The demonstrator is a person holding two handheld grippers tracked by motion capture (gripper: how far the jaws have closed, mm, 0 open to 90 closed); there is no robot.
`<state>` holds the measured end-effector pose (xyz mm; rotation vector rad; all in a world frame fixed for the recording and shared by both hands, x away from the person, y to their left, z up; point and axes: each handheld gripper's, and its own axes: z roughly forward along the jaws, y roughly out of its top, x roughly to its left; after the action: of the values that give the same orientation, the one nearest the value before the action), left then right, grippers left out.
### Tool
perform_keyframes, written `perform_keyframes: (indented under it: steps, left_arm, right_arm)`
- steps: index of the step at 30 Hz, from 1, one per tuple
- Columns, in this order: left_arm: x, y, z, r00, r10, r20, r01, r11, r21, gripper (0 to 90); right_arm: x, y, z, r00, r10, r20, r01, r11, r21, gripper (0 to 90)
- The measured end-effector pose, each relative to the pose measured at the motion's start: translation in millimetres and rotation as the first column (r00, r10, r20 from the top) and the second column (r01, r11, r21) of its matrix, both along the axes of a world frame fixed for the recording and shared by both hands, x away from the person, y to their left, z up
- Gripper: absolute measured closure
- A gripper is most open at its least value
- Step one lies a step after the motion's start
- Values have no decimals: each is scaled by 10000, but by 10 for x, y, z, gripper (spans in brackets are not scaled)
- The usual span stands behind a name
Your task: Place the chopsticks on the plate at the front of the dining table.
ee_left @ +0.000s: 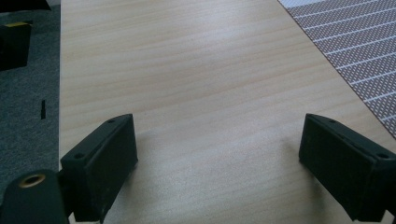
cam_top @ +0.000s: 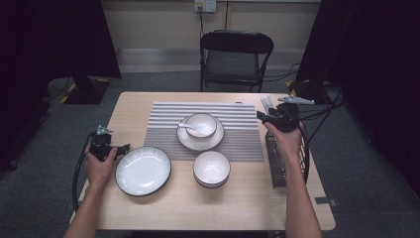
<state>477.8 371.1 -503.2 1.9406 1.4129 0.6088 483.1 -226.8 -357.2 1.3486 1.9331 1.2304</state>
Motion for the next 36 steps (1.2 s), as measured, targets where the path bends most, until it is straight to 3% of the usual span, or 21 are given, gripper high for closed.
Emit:
perform_keyframes:
  steps: [18, 24, 26, 36]
  left_arm:
    - [-1, 0, 2, 10000, 4, -14, -4, 10000, 21, 108]
    - [-2, -1, 2, 10000, 7, -22, -7, 10000, 18, 108]
    - [-1, 0, 2, 10000, 5, -13, -5, 10000, 18, 108]
    - [-1, 0, 2, 10000, 5, -13, -5, 10000, 21, 108]
  right_arm:
    - [-107, -12, 3, 9996, 90, 250, -81, 9993, -358, 639]
    - [-168, -46, 11, 9993, -18, 382, 24, 9999, -156, 679]
    - [-176, -49, 11, 9993, -7, 373, 20, 9994, -345, 697]
    - [-229, -67, 37, 9995, 154, 266, -144, 9992, -362, 761]
